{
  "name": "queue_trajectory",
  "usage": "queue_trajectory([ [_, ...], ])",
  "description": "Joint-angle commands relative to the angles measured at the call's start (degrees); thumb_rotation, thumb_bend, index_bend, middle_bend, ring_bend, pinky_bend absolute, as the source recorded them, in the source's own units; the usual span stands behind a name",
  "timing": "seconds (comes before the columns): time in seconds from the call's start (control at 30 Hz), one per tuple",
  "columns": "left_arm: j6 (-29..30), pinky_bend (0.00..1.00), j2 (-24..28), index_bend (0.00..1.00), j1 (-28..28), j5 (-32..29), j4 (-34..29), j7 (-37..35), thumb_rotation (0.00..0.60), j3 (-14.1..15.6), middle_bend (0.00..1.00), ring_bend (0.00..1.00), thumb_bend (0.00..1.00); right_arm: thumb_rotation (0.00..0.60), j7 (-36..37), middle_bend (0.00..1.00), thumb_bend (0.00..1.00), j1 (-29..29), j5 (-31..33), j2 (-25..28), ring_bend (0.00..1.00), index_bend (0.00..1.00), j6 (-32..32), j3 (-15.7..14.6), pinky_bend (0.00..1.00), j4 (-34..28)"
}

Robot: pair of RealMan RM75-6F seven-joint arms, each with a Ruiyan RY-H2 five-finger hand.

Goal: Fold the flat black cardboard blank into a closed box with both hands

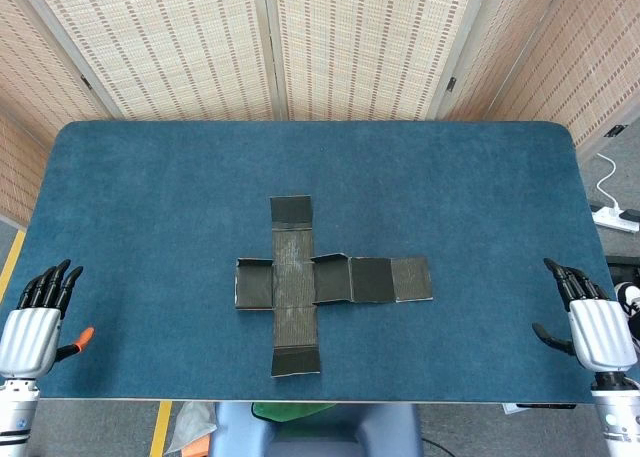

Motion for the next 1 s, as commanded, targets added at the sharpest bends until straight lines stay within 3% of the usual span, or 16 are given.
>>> queue_trajectory([
  [0.03,-0.31,0.12,-0.22,0.0,-0.12,-0.4,0.21,0.13,0.6,-0.12,0.0,0.0,0.22,0.6,0.26,0.17,0.13,0.2,-0.08,-0.03,0.14,0.09,-0.16,0.12,0.31,-0.14],
  [0.47,1.54,0.12,0.57,0.0,0.93,0.87,0.09,-1.49,0.6,0.52,0.0,0.0,0.22,0.6,0.93,0.17,0.13,0.15,-0.86,0.2,0.14,0.09,-0.12,-0.37,0.31,-0.9],
  [0.57,1.56,0.12,0.47,0.0,1.01,1.09,0.35,-1.84,0.6,0.69,0.0,0.0,0.21,0.6,0.04,0.17,0.13,0.31,-0.88,0.9,0.19,0.09,-0.21,-0.23,0.33,-2.13],
  [0.67,1.67,0.12,0.42,0.0,1.02,1.31,0.56,-2.12,0.6,0.72,0.0,0.0,0.21,0.6,-2.12,0.18,0.12,1.04,-0.82,1.65,0.36,0.08,-0.79,0.27,0.51,-4.33],
  [0.8,1.88,0.12,0.4,0.0,1.06,1.61,0.76,-2.38,0.6,0.74,0.0,0.0,0.21,0.6,-5.55,0.15,0.09,3.01,0.15,2.07,0.64,0.04,-3.51,1.07,0.91,-8.68],
  [0.87,1.96,0.12,0.34,0.0,1.08,1.72,0.86,-2.53,0.6,0.75,0.0,0.0,0.21,0.6,-7.01,0.13,0.06,4.34,1.18,2.09,0.71,0.02,-5.9,1.33,0.99,-10.63],
  [1.0,1.75,0.12,0.28,0.0,1.1,1.73,1.12,-2.64,0.6,0.89,0.0,0.0,0.21,0.6,-10.45,0.09,0.03,8.45,4.96,1.4,0.75,0.0,-12.68,2.52,1.0,-14.49],
])
